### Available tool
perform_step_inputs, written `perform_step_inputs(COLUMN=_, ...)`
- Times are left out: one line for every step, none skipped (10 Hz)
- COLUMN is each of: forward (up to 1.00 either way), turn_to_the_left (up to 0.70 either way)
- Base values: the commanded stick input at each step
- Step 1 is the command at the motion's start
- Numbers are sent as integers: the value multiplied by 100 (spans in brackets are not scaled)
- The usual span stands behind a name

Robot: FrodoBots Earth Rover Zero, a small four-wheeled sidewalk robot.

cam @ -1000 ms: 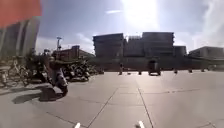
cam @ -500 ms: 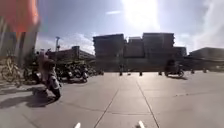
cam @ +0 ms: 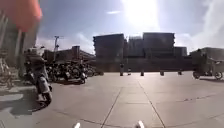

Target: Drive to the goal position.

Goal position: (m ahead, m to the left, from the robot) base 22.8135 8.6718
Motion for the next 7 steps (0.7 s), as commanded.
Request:
perform_step_inputs(forward=70, turn_to_the_left=0)
perform_step_inputs(forward=70, turn_to_the_left=0)
perform_step_inputs(forward=70, turn_to_the_left=0)
perform_step_inputs(forward=70, turn_to_the_left=0)
perform_step_inputs(forward=70, turn_to_the_left=0)
perform_step_inputs(forward=70, turn_to_the_left=0)
perform_step_inputs(forward=70, turn_to_the_left=0)
